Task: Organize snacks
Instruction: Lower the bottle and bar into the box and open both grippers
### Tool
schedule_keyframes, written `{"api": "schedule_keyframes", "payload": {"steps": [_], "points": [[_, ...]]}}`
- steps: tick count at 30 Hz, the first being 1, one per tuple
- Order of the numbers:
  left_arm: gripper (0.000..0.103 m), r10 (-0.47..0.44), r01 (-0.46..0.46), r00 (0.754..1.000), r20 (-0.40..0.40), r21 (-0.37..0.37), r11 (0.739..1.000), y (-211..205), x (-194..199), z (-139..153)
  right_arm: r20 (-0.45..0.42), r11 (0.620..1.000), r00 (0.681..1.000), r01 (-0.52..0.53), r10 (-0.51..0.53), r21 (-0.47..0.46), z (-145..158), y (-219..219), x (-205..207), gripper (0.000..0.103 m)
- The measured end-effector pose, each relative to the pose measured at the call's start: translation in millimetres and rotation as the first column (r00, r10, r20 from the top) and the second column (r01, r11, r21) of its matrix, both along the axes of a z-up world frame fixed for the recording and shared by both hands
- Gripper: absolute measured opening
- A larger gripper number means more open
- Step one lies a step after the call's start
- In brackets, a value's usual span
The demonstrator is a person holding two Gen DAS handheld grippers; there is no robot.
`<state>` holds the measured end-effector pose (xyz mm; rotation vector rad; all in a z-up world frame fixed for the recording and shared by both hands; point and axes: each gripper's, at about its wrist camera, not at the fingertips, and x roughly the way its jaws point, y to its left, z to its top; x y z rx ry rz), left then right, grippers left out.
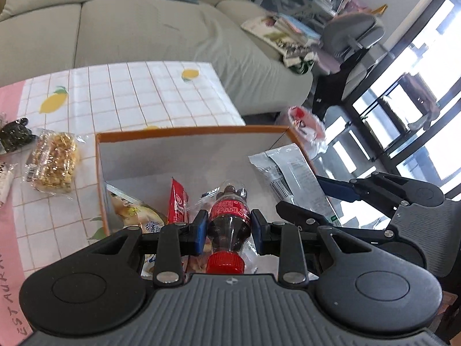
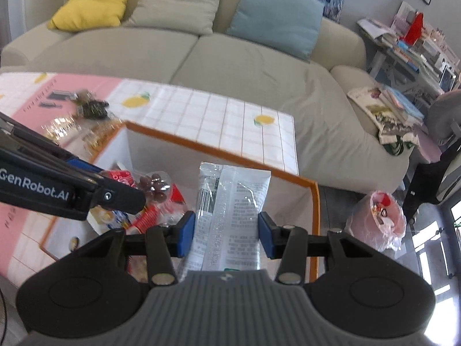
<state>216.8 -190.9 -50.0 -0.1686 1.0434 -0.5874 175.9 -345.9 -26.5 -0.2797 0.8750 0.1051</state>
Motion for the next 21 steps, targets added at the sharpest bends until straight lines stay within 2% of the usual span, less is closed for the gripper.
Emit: {"api": "schedule_keyframes", "payload": {"steps": [12, 21], "points": [[0.034, -0.020, 0.032, 0.995, -0.101, 0.115, 0.993, -21.4, 25.7, -42.9, -0.159, 0.998, 0.985, 0.059, -0.061, -0.017, -55.7, -16.1, 35.8, 0.046], [0.034, -0.011, 0.025, 0.993, -0.113, 0.123, 0.992, -23.7, 38.9, -54.4, -0.252, 0.995, 0.962, 0.095, -0.101, -0.037, -85.7, -24.2, 53.8, 0.046]]}}
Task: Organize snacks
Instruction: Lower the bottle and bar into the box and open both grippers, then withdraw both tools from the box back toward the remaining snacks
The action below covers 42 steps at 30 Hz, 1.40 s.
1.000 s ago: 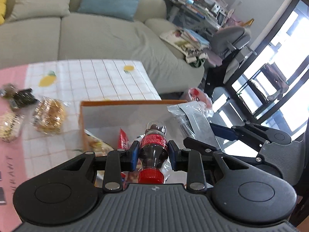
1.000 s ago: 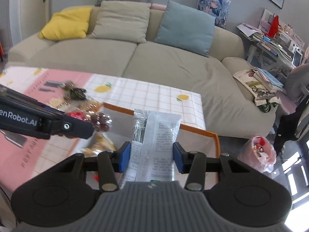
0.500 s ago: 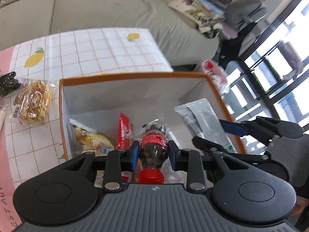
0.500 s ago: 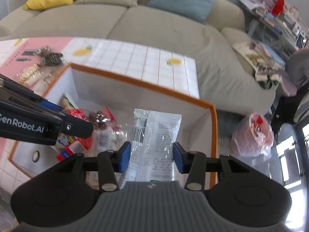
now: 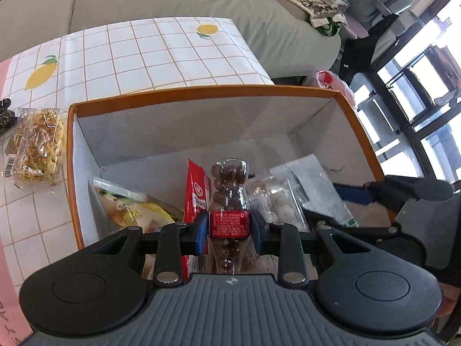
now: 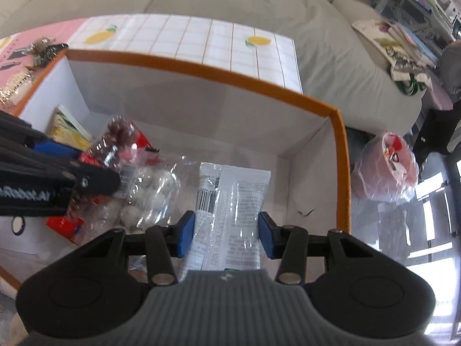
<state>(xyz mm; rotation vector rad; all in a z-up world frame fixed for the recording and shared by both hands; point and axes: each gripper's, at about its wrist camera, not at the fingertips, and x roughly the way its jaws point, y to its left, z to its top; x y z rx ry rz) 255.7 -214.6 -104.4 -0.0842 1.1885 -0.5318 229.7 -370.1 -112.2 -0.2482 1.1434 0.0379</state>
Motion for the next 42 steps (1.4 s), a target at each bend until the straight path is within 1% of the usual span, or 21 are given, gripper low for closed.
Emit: {"api": "schedule_keyframes", "payload": {"steps": [3, 5, 8, 10, 12, 13, 15, 18, 21, 25, 28, 30, 32, 33, 35, 40, 42], "points": [[0.034, 0.020, -0.020, 1.000, 0.010, 0.016, 1.000, 0.7, 5.2, -0.6, -0.025, 1.000, 1.000, 0.016, -0.016, 0.006, -7.2, -1.7, 3.9, 0.046], [0.034, 0.039, -0.040, 0.999, 0.025, 0.042, 0.998, 0.8, 7.7, 0.5, -0.033, 0.999, 0.999, 0.028, -0.027, 0.016, -8.5, -2.6, 5.2, 0.047], [0.034, 0.053, -0.058, 0.997, 0.055, 0.095, 0.994, 0.4, 8.1, 2.1, -0.040, 0.999, 0.998, 0.042, -0.041, 0.017, -10.5, -4.5, 8.6, 0.047], [0.035, 0.050, -0.062, 0.995, 0.091, 0.137, 0.989, -1.4, 6.6, 5.0, -0.044, 0.999, 0.998, 0.043, -0.043, 0.003, -10.5, -3.9, 9.5, 0.047], [0.044, 0.037, -0.056, 0.992, 0.117, 0.170, 0.984, -2.6, 4.1, 7.0, -0.043, 0.999, 0.998, 0.040, -0.040, -0.001, -9.8, -2.8, 7.6, 0.047], [0.047, 0.034, -0.056, 0.992, 0.124, 0.179, 0.982, -3.0, 3.2, 8.0, -0.043, 0.999, 0.998, 0.039, -0.039, -0.001, -9.3, -1.8, 6.7, 0.047], [0.058, 0.029, -0.053, 0.991, 0.129, 0.185, 0.981, -2.9, 1.2, 10.5, -0.042, 0.999, 0.998, 0.036, -0.036, -0.004, -8.8, 0.2, 5.3, 0.047], [0.061, 0.020, -0.044, 0.991, 0.129, 0.180, 0.983, -2.0, -2.2, 15.0, -0.044, 0.999, 0.998, 0.034, -0.034, -0.006, -8.2, 0.1, 7.6, 0.047], [0.063, 0.006, -0.037, 0.988, 0.152, 0.197, 0.980, -1.3, -7.9, 21.1, -0.045, 0.999, 0.998, 0.040, -0.040, -0.012, -8.6, 1.8, 8.5, 0.047], [0.064, -0.017, -0.016, 0.987, 0.157, 0.211, 0.977, -2.8, -14.3, 25.9, -0.048, 0.998, 0.997, 0.063, -0.064, -0.030, -9.1, 0.7, 10.9, 0.047], [0.065, -0.018, -0.015, 0.988, 0.151, 0.212, 0.977, -1.4, -18.5, 27.2, -0.062, 0.998, 0.996, 0.063, -0.064, -0.017, -8.6, 0.1, 11.6, 0.047], [0.065, -0.012, -0.024, 0.987, 0.158, 0.221, 0.975, 0.3, -21.9, 27.6, -0.067, 0.998, 0.996, 0.062, -0.063, -0.022, -8.0, 1.6, 11.2, 0.052], [0.065, -0.015, -0.022, 0.987, 0.163, 0.225, 0.974, 1.8, -25.8, 29.1, -0.048, 0.997, 0.997, 0.060, -0.062, -0.039, -4.9, 3.9, 10.4, 0.055], [0.065, -0.018, -0.019, 0.987, 0.160, 0.226, 0.974, 2.8, -27.1, 29.8, -0.038, 0.997, 0.997, 0.058, -0.060, -0.044, -2.3, 5.1, 9.5, 0.059], [0.065, -0.018, -0.018, 0.988, 0.155, 0.226, 0.974, 4.9, -29.2, 32.4, -0.023, 0.997, 0.998, 0.064, -0.065, -0.053, 1.9, 7.2, 8.0, 0.065], [0.065, -0.025, -0.012, 0.985, 0.169, 0.214, 0.977, 10.3, -37.8, 45.0, 0.008, 0.995, 0.997, 0.075, -0.075, -0.064, 16.5, 10.9, 2.3, 0.066], [0.065, -0.025, -0.013, 0.984, 0.178, 0.204, 0.979, 13.7, -43.0, 51.3, 0.026, 0.995, 0.996, 0.081, -0.080, -0.065, 24.1, 13.3, -2.2, 0.069]]}}
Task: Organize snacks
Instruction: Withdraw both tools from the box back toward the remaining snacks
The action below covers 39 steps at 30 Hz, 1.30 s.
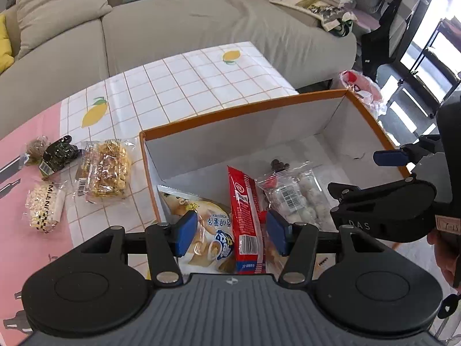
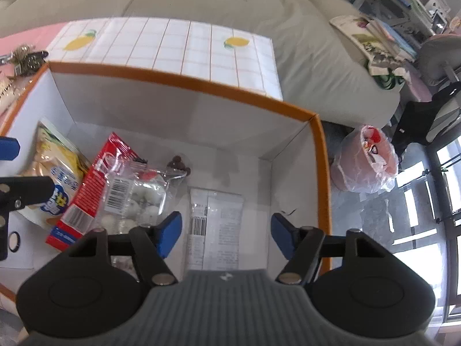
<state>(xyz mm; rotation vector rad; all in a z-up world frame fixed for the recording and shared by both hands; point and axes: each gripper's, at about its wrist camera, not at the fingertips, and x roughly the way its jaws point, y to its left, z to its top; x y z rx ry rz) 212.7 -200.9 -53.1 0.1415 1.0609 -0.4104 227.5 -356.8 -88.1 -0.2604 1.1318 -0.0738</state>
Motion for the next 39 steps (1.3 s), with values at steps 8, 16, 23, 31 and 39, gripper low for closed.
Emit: {"api": "schedule_keyframes", "payload": {"steps": [8, 16, 23, 31, 39], "points": [[0.065, 0.008, -0.006, 0.999, 0.034, -0.052, 0.999, 24.9, -27.3, 25.5, 0.095, 0.999, 0.995, 0.041, -0.041, 0.005, 38.4, 12.4, -23.3, 0.079], [0.065, 0.080, -0.071, 0.990, 0.119, -0.077, 0.994, 78.2, -65.2, 44.1, 0.188, 0.992, 0.981, 0.028, -0.050, 0.120, 73.6, 43.9, -62.4, 0.083], [0.065, 0.179, -0.164, 0.966, 0.185, -0.092, 0.982, 131.3, -85.6, 50.0, 0.276, 0.983, 0.960, -0.006, -0.047, 0.186, 78.7, 94.0, -99.3, 0.084], [0.065, 0.254, -0.229, 0.944, 0.211, -0.135, 0.964, 191.9, -100.3, 35.7, 0.361, 0.963, 0.930, -0.036, -0.065, 0.266, 63.5, 160.4, -126.0, 0.084], [0.065, 0.308, -0.287, 0.934, 0.182, -0.132, 0.949, 234.1, -105.1, 7.1, 0.419, 0.970, 0.906, -0.056, -0.049, 0.236, 37.3, 214.5, -138.3, 0.084]]}}
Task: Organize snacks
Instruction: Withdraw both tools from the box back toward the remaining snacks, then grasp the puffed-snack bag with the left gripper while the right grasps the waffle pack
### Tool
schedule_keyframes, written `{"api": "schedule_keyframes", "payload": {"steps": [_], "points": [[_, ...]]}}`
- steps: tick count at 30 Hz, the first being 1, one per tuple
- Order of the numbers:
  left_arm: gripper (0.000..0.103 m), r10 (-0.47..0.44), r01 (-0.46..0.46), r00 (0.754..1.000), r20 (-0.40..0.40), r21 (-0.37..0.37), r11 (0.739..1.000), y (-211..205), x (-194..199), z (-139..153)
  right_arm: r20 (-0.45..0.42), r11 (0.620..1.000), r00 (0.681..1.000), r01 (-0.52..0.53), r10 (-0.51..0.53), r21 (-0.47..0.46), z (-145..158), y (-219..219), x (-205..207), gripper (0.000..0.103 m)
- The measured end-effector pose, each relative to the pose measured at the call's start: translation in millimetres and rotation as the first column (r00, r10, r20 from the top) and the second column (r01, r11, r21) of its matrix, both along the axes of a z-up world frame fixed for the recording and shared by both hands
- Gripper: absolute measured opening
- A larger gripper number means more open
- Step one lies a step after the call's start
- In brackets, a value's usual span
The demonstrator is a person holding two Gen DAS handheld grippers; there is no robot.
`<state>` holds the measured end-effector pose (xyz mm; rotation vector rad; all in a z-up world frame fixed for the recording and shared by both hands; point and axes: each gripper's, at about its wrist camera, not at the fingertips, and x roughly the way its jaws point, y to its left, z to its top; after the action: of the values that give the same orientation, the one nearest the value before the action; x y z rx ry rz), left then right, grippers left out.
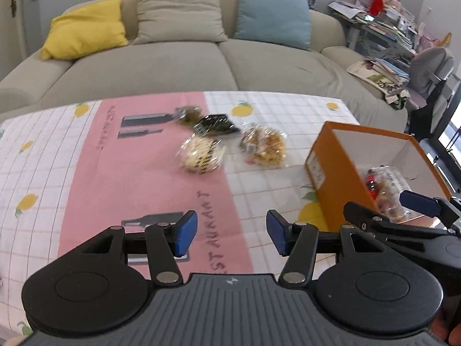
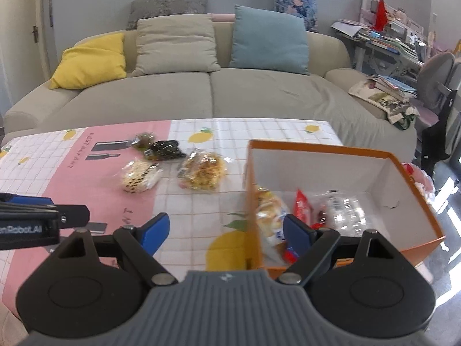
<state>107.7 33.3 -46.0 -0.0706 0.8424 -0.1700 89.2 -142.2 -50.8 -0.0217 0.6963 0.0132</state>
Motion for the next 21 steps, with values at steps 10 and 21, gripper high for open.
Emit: {"api": "schedule_keyframes", "payload": {"steps": [10, 21], "points": [[0.065, -0.005, 0.005, 1.000, -0.001, -0.026, 1.000, 28.4, 20.5, -19.6, 0.007, 0.991, 0.994, -0.113, 0.113, -0.066, -22.3, 39.1, 17.4, 0.076], [0.071, -0.062, 0.062, 0.998, 0.001, -0.011, 0.998, 41.8, 90.4, -38.9, -0.046, 0.989, 0.993, -0.116, 0.112, -0.091, -43.9, 52.7, 91.7, 0.070]]}}
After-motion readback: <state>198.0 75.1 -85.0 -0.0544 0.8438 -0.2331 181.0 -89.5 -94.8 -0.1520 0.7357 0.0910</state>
